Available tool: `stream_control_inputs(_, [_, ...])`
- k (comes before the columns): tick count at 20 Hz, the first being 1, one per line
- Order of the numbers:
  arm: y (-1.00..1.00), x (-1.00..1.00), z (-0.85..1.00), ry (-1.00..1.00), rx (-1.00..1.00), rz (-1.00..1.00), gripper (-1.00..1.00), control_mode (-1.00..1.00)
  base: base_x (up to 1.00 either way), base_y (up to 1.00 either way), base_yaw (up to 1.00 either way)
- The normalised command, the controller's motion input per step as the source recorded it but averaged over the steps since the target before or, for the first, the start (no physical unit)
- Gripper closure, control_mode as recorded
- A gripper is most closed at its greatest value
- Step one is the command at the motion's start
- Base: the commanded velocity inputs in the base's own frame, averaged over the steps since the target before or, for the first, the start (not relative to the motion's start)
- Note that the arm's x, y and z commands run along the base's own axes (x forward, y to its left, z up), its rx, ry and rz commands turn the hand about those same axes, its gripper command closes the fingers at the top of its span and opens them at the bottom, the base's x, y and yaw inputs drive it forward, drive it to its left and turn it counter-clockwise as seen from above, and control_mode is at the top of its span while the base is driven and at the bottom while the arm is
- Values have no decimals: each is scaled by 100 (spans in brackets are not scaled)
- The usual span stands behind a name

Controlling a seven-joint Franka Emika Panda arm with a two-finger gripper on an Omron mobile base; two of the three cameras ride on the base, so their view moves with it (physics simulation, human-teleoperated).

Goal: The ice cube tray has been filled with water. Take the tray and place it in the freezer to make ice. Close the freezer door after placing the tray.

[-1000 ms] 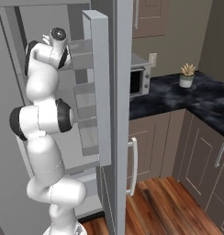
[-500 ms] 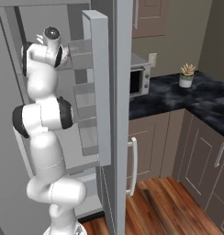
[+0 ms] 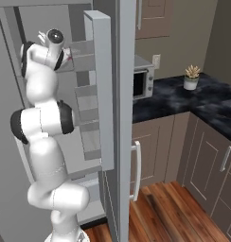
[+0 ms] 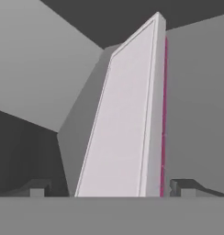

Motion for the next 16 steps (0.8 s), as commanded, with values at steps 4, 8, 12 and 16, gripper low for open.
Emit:
stream_control_inputs(4, [-24, -93, 5, 0, 1, -12, -100, -100, 0, 0, 0])
stream_control_inputs(8, [-21, -100, 12, 0, 0, -13, -100, -100, 0, 0, 0])
stream_control_inputs(12, [-39, -100, 18, 0, 0, -11, -100, -100, 0, 0, 0])
stream_control_inputs(16, [-68, -100, 14, 0, 0, -1, -100, -100, 0, 0, 0])
